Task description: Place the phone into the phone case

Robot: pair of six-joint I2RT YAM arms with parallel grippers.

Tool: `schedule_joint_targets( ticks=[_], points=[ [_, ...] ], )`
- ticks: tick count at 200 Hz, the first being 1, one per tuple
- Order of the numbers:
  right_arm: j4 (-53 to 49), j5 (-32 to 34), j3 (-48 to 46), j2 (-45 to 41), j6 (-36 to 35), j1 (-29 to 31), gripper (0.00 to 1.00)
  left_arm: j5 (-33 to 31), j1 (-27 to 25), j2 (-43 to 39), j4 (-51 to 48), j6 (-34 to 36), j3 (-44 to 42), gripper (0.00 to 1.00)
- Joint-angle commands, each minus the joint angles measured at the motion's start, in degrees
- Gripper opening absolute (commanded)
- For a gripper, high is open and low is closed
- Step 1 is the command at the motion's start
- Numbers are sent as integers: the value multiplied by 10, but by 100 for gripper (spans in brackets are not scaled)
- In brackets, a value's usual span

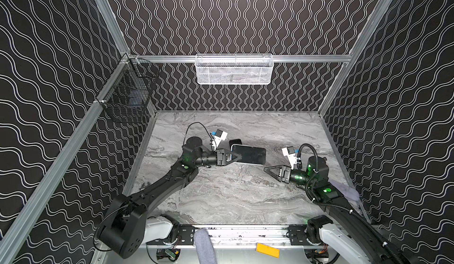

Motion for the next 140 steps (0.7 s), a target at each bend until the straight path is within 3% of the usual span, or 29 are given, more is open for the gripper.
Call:
schedule_joint_targets(
  ticks=[1,31,60,100,140],
  points=[
    [98,-78,14,17,22,-2,77,44,2,19,120,-65,10,0],
    [188,-95,18,34,69,-2,78,57,2,46,199,-119,9,0],
    [258,-93,26,65,115,-3,74,57,2,43,201,-118,3,0],
    [381,-117,24,124,201,-3,53,56,2,37,175,-97,0,0],
    [421,-122,20,137,231,-3,28,54,2,47,189,-105,-1,0]
  ],
)
